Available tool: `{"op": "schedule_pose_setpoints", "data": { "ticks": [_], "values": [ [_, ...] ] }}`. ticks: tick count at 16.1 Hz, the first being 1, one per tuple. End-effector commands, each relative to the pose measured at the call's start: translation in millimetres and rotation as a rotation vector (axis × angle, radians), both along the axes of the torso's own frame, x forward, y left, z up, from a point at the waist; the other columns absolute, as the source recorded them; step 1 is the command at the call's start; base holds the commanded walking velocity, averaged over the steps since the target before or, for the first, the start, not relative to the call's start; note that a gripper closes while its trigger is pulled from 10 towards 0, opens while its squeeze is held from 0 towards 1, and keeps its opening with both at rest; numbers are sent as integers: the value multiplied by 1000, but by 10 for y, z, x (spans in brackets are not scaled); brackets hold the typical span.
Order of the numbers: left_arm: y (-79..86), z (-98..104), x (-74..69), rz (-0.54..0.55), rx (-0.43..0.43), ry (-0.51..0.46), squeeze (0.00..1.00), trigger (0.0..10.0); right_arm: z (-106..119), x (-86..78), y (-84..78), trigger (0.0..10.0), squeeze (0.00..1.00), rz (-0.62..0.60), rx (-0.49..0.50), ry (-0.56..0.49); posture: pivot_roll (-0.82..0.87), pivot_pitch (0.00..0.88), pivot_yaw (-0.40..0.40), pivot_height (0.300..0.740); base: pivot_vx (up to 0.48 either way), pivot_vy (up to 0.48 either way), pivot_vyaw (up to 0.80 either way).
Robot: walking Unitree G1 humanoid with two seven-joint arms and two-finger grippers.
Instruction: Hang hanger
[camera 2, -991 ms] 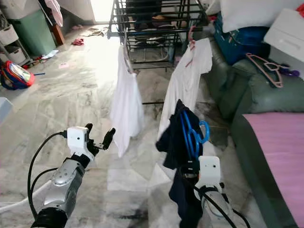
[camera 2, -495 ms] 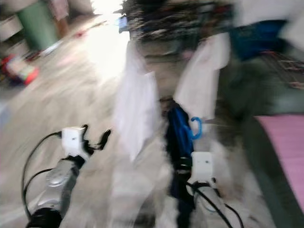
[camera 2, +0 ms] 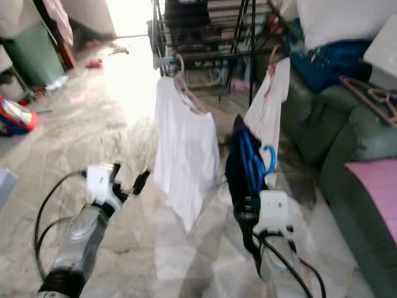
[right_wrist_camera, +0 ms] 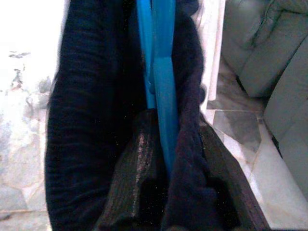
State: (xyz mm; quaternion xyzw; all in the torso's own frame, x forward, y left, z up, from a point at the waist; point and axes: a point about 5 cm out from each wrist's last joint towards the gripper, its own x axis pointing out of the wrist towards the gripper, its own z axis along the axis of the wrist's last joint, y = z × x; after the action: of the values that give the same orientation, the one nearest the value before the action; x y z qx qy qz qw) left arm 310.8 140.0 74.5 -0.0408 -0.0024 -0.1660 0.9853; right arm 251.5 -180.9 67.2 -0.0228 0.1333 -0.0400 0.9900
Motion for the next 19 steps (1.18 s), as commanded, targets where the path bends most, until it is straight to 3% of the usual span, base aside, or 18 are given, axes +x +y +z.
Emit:
{"op": "schedule_pose_setpoints", "data": {
  "ticks": [1, 8, 19],
  "values": [
    [-63, -4, -6, -18, 9, 0, 0, 10000, 112, 20, -56, 10000, 0, -16, -20, -56, -30, 65, 58, 740, 412, 0, 0],
    [-140, -24, -15, -32, 6, 3, 0, 10000, 234, 99, -23, 10000, 0, -6, -56, -106, -34, 81, 50, 740, 425, 0, -171],
    [-112, -23, 28, 12, -10, 13, 0, 10000, 263, 134, 2, 10000, 0, 20, -78, -111, -39, 89, 53, 740, 0, -85, 0]
  ]
}}
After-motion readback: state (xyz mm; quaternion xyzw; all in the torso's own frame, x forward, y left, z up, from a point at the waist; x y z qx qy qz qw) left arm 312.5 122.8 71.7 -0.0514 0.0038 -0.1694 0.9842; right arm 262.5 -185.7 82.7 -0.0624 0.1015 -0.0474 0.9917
